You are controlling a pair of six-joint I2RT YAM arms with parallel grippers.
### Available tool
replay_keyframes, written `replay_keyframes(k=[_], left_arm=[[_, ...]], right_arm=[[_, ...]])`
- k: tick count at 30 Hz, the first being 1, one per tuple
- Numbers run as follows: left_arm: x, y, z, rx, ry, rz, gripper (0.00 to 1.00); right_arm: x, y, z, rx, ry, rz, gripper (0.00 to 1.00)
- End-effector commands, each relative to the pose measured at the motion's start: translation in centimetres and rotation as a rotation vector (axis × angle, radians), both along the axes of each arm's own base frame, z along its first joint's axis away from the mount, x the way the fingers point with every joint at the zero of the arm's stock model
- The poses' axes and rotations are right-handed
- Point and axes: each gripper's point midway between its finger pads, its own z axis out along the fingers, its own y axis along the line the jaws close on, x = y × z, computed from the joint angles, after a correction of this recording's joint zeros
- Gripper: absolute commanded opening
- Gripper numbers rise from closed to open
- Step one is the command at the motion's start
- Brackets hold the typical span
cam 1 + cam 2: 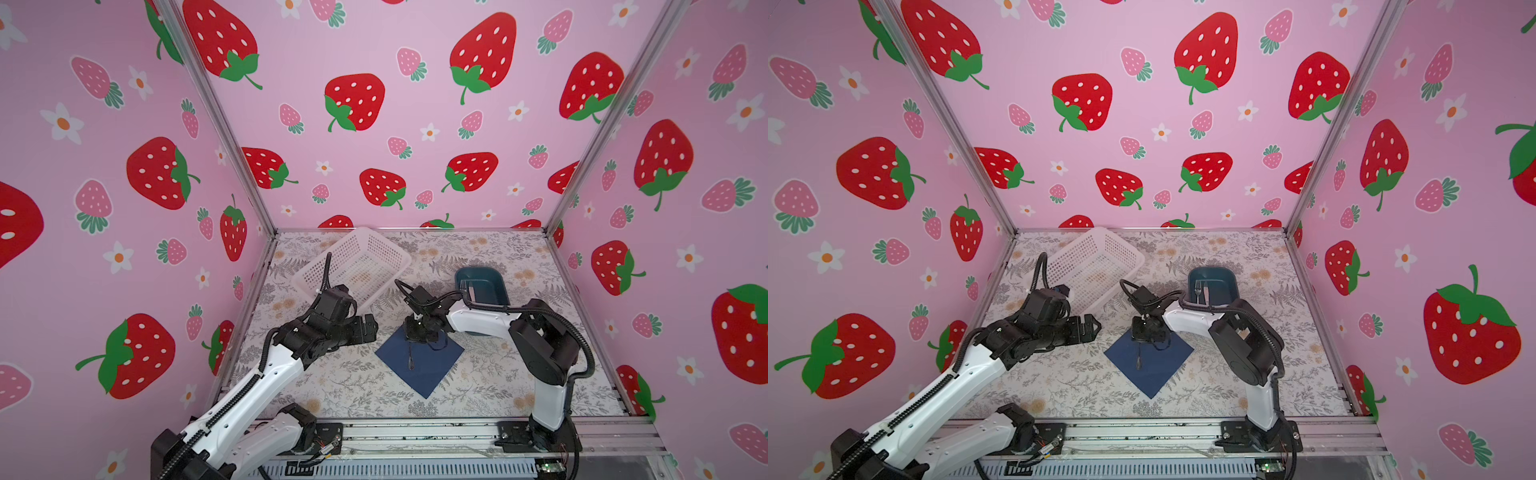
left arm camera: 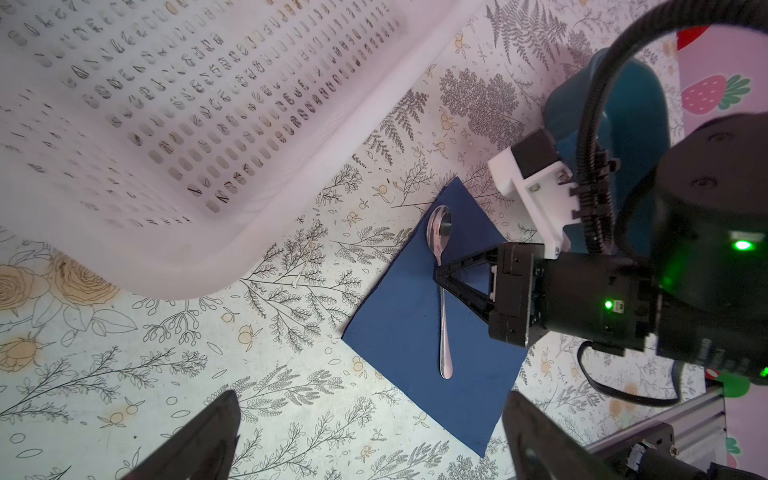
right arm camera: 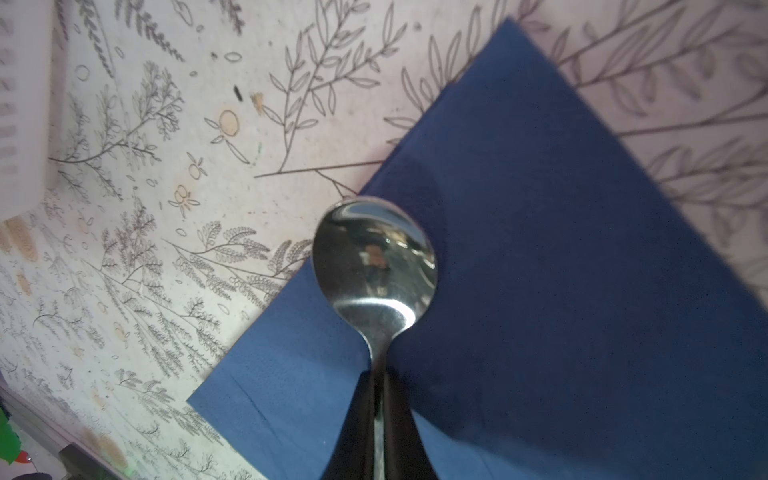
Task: Place the utensils on the paper napkin and roll it up
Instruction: 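Lower the held spoon onto the napkin with the right gripper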
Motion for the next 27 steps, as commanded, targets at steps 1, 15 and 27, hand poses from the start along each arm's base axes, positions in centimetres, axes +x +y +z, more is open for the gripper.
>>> replay_keyframes(k=[1, 15, 27], left_arm=[[-0.1, 0.2, 0.0, 0.005, 0.003, -0.003, 1.0], [0.0, -0.8, -0.2, -0.016, 0.028, -0.041, 1.0], [0.4, -2.8, 0.0, -0.076, 0.063, -0.105, 0.99]], right_arm=[[0.0, 0.3, 1.1, 0.007, -0.01, -0.017, 0.09], [-0.1, 0.6, 1.7, 0.008, -0.022, 0.005, 0.15], [1.4, -0.2, 6.0, 0.054, -0.15, -0.056, 0.18]])
